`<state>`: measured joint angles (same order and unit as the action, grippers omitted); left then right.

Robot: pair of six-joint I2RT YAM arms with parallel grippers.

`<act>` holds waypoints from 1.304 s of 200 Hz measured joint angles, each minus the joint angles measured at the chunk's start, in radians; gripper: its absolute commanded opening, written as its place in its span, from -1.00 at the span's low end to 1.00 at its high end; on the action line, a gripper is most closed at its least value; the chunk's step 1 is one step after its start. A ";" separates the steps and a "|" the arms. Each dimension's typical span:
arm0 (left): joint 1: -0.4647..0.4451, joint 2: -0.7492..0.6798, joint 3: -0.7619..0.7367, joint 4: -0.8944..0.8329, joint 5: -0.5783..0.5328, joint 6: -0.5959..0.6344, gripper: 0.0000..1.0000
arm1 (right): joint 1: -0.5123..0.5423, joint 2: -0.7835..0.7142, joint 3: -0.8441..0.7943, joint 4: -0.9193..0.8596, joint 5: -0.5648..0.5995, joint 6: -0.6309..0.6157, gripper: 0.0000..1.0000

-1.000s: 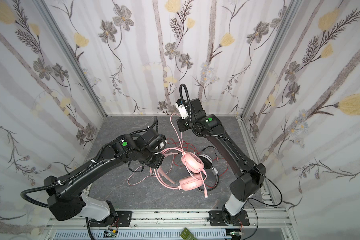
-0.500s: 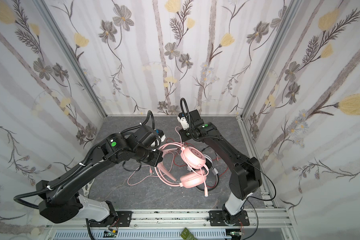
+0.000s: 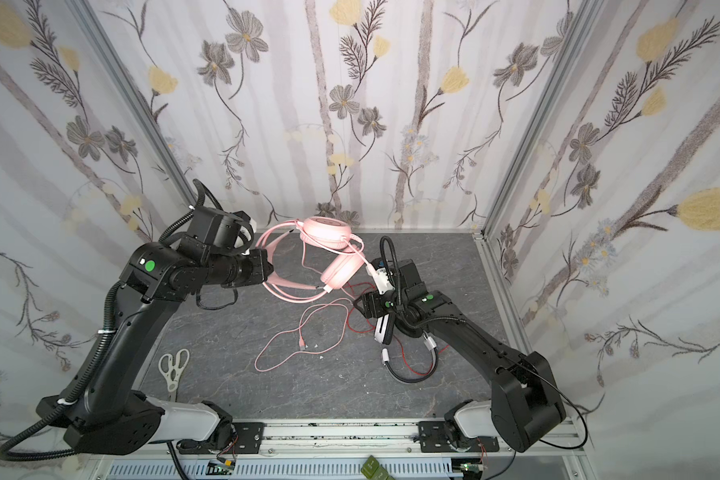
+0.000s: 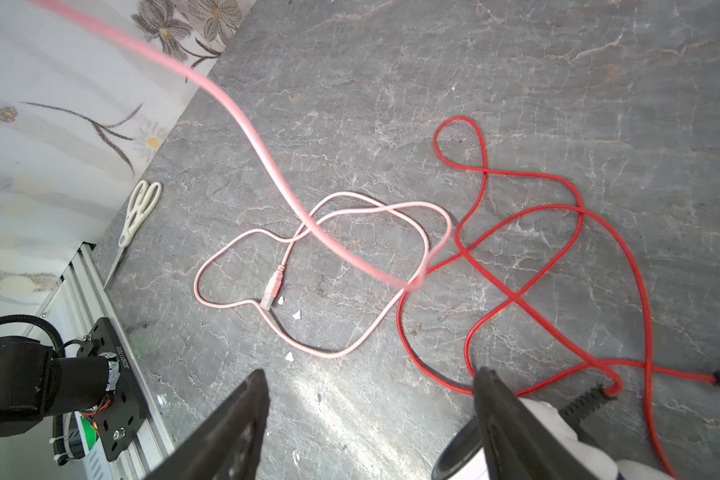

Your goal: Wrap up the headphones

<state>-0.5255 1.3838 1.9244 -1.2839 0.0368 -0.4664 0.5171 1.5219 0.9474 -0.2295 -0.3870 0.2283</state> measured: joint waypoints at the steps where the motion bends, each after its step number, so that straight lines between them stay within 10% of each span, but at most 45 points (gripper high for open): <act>1: 0.000 0.000 0.000 0.000 0.000 0.000 -1.00 | 0.000 0.000 0.000 0.000 0.000 0.000 0.56; 153: 0.322 0.077 0.073 -0.083 -0.071 0.035 -1.00 | 0.093 0.401 0.293 0.093 -0.013 0.042 0.53; 261: 0.319 0.032 0.042 -0.073 0.037 0.024 -1.00 | 0.123 0.568 0.387 0.113 -0.015 0.111 0.31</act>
<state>-0.2066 1.4155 1.9667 -1.3567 0.0742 -0.4419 0.6403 2.0903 1.3346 -0.1162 -0.4019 0.3389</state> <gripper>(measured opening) 0.072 0.730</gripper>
